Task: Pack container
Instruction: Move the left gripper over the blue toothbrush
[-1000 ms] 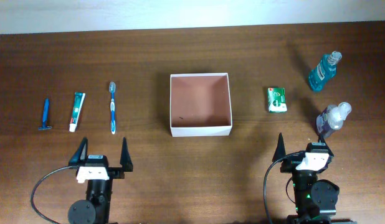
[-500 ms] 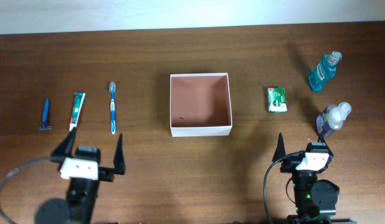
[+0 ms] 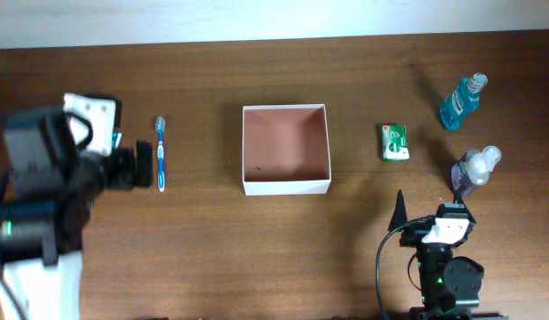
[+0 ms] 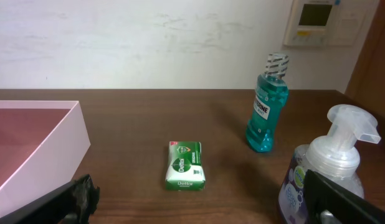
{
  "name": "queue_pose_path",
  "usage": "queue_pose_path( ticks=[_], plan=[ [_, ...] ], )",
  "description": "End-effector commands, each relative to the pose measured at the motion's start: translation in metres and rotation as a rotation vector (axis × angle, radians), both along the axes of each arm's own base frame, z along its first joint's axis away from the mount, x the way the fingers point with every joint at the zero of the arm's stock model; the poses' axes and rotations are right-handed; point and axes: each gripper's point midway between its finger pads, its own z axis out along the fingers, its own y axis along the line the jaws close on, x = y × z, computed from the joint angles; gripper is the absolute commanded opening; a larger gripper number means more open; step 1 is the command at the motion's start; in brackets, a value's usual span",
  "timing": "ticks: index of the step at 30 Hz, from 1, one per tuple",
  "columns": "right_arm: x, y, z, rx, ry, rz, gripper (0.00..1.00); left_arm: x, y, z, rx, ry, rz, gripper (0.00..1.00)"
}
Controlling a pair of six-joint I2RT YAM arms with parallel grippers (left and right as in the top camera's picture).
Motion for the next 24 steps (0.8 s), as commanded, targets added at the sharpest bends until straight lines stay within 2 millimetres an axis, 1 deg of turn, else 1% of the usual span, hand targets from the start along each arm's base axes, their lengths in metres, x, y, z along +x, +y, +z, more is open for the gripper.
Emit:
queue_pose_path(
  ticks=[1,2,4,6,7,8,9,10,11,12,13,19,24],
  plan=[
    [0.0,0.002,-0.003,0.001,0.005,0.007,0.98,0.024,0.018,-0.01,-0.026,0.076,0.136,0.99],
    [0.0,0.002,-0.003,0.001,0.005,0.007,0.98,0.029,0.023,-0.017,-0.041,0.112,0.179,0.99],
    [0.0,0.002,-0.003,0.001,0.005,0.007,0.98,0.043,0.026,-0.038,-0.079,0.207,0.208,0.99],
    [0.0,0.002,-0.003,0.001,0.005,0.007,0.98,0.058,0.022,-0.057,-0.118,0.271,0.186,0.99],
    [0.0,0.002,-0.003,0.001,0.005,0.007,0.98,0.065,0.016,-0.069,-0.15,0.304,0.164,0.99],
    [0.0,0.002,-0.003,0.001,0.005,0.007,0.98,0.069,0.013,-0.078,-0.17,0.33,0.153,0.99],
    [0.0,0.002,-0.003,0.001,0.005,0.007,0.98,0.073,0.012,-0.092,-0.179,0.369,0.15,0.99],
    [0.0,0.002,-0.003,0.001,0.005,0.007,0.98,0.076,0.013,-0.101,-0.181,0.396,0.153,0.99],
    [0.0,0.002,-0.003,0.001,0.005,0.007,0.98,0.078,0.013,-0.117,-0.183,0.443,0.155,0.99],
    [0.0,0.002,-0.003,0.001,0.005,0.007,0.98,0.08,0.013,-0.124,-0.185,0.462,0.157,0.99],
    [0.0,0.002,-0.003,0.001,0.005,0.007,0.98,0.082,0.014,-0.136,-0.186,0.495,0.159,0.99],
    [0.0,0.002,-0.003,0.001,0.005,0.007,0.98,0.095,0.015,-0.177,-0.191,0.577,0.165,0.99],
    [0.0,0.002,-0.003,0.001,0.005,0.007,0.98,0.099,0.016,-0.207,-0.195,0.644,0.169,0.99]
  ],
)
